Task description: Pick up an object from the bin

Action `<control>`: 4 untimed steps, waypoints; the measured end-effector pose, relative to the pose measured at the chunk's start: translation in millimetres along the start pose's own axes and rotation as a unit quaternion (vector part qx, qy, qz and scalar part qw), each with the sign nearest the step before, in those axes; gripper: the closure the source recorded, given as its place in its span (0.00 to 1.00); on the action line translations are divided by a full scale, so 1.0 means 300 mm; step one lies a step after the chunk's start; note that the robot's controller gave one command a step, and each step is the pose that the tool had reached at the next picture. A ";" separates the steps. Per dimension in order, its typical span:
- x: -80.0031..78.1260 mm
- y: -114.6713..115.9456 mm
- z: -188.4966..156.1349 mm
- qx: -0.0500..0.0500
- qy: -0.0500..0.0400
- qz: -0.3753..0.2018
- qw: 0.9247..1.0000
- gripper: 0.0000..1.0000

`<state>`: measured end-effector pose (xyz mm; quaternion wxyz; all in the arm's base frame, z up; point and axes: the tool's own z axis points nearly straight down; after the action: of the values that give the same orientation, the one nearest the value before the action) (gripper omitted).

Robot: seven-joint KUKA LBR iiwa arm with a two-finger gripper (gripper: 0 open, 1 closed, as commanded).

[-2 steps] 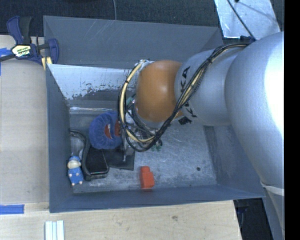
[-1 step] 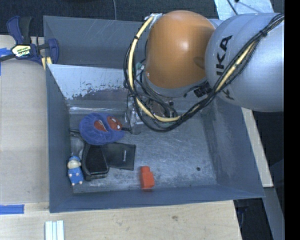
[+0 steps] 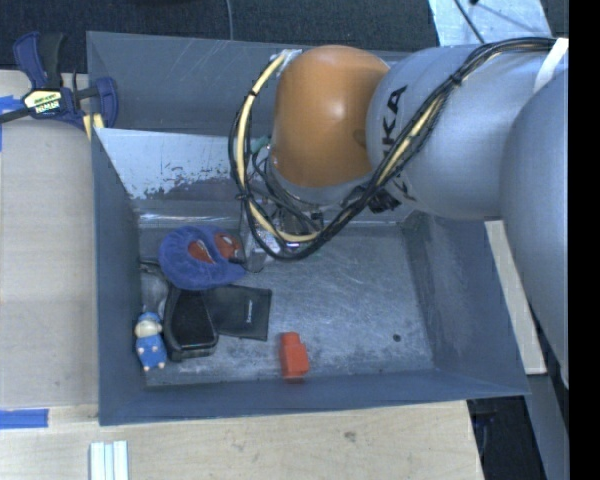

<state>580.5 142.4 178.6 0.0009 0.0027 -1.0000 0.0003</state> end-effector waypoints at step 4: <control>-0.002 0.126 0.112 0.000 0.000 -0.123 0.992 1.00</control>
Offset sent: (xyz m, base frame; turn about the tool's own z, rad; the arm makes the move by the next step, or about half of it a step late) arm 0.0028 0.0139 -0.0420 0.0822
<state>580.8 180.1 145.1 0.0009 0.1259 -0.9920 -0.0002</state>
